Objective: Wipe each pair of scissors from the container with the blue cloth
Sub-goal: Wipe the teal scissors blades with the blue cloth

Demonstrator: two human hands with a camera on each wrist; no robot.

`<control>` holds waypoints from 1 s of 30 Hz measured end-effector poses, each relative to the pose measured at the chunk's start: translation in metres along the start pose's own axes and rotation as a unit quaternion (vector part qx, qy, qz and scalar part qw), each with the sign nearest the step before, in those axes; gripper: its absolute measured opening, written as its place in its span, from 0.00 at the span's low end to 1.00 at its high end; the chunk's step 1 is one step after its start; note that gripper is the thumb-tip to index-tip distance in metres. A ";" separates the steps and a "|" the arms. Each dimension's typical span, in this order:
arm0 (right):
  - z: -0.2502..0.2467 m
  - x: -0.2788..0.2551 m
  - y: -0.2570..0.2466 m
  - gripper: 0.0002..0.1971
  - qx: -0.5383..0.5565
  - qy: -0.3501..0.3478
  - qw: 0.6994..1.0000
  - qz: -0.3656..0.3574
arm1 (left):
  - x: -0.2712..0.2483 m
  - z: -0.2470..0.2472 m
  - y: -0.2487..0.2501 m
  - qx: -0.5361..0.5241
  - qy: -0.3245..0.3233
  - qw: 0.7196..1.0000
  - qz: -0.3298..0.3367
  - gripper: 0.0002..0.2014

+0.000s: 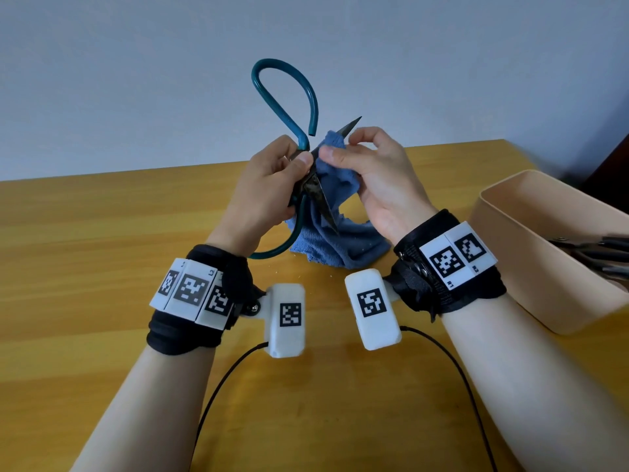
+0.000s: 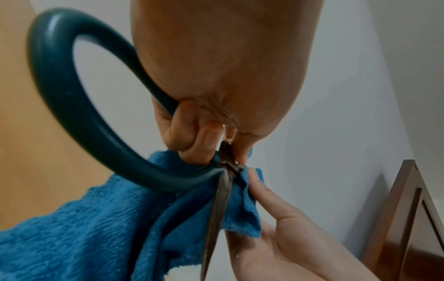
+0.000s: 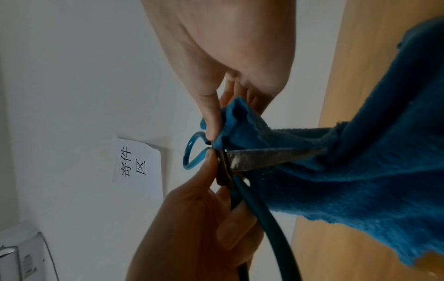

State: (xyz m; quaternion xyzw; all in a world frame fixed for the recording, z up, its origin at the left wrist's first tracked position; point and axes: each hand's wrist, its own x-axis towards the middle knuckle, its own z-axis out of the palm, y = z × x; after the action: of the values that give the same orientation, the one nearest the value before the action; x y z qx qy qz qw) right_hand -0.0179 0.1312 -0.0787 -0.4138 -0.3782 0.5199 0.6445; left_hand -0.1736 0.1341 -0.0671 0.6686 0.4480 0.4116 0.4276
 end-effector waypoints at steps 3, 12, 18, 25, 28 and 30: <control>-0.002 0.002 -0.001 0.18 0.014 0.038 0.999 -0.025 | 0.001 0.002 0.000 0.005 -0.005 1.000 0.007 0.11; 0.001 -0.001 0.004 0.19 -0.007 -0.011 1.000 0.027 | 0.003 0.002 -0.005 0.013 0.002 1.000 -0.004 0.10; -0.005 0.001 -0.006 0.21 0.007 0.063 0.998 -0.008 | 0.002 0.001 -0.003 0.019 -0.023 1.000 0.005 0.11; -0.005 0.002 -0.006 0.21 0.026 0.087 0.995 -0.026 | 0.003 -0.003 -0.002 0.026 -0.030 0.999 0.010 0.11; -0.007 0.004 -0.007 0.20 0.032 0.113 0.993 -0.026 | 0.003 -0.004 -0.004 0.028 -0.041 0.999 0.004 0.11; -0.007 0.005 -0.007 0.19 0.034 0.127 0.991 -0.028 | 0.003 -0.003 -0.004 0.035 -0.041 0.999 0.000 0.12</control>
State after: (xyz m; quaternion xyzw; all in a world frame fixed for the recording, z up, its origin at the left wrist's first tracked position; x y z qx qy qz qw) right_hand -0.0077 0.1340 -0.0745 -0.4438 -0.2870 0.4575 0.7151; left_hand -0.1763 0.1384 -0.0698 0.6995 0.4442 0.3675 0.4222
